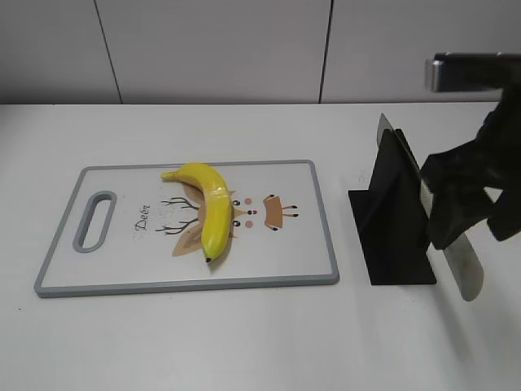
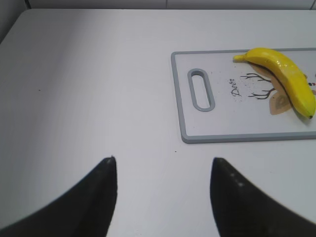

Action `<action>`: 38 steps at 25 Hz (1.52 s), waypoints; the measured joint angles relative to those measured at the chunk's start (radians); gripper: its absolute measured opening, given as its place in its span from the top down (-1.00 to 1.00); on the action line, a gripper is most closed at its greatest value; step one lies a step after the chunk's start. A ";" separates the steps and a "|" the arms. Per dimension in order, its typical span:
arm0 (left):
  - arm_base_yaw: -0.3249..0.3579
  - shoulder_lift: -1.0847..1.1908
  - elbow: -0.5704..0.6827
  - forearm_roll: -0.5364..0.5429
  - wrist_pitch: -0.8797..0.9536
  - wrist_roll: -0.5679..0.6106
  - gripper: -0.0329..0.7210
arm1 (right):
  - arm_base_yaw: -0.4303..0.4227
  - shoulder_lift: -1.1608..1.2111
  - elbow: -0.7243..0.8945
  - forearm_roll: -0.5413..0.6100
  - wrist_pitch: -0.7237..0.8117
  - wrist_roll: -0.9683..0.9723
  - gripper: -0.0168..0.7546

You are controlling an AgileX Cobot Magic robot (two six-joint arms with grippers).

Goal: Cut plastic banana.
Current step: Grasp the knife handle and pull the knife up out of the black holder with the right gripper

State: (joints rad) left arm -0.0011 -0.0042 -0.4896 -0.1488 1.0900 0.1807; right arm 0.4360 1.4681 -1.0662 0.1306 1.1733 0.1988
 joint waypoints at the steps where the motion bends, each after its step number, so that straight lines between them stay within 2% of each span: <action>1: 0.000 0.000 0.000 0.000 0.000 0.000 -0.57 | 0.001 0.031 0.000 -0.006 -0.001 0.010 -0.35; 6: 0.000 0.000 0.000 0.000 0.000 0.000 -0.55 | 0.001 0.149 -0.001 -0.057 -0.057 0.083 -0.30; 12: 0.000 0.000 0.000 0.000 0.000 0.000 -0.55 | 0.001 0.183 -0.001 -0.038 -0.121 0.103 -0.26; 15: 0.000 0.000 0.000 0.000 0.000 0.000 -0.55 | 0.001 0.184 -0.001 -0.036 -0.120 0.104 -0.08; 20: 0.000 0.000 0.000 0.000 0.000 0.000 -0.55 | 0.001 0.184 -0.001 -0.021 -0.104 0.137 0.48; 21: 0.000 0.000 0.000 0.000 0.000 0.000 -0.55 | 0.000 0.184 -0.001 -0.020 -0.102 0.141 0.53; 30: 0.000 0.000 0.000 0.000 0.000 0.000 -0.55 | 0.000 0.166 -0.009 0.002 -0.056 0.148 0.53; 38: 0.000 0.000 0.000 0.000 0.000 0.000 -0.55 | 0.000 0.009 -0.030 0.007 0.011 0.146 0.53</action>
State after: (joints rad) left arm -0.0011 -0.0042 -0.4896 -0.1488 1.0900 0.1807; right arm 0.4360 1.4769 -1.0958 0.1373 1.1838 0.3450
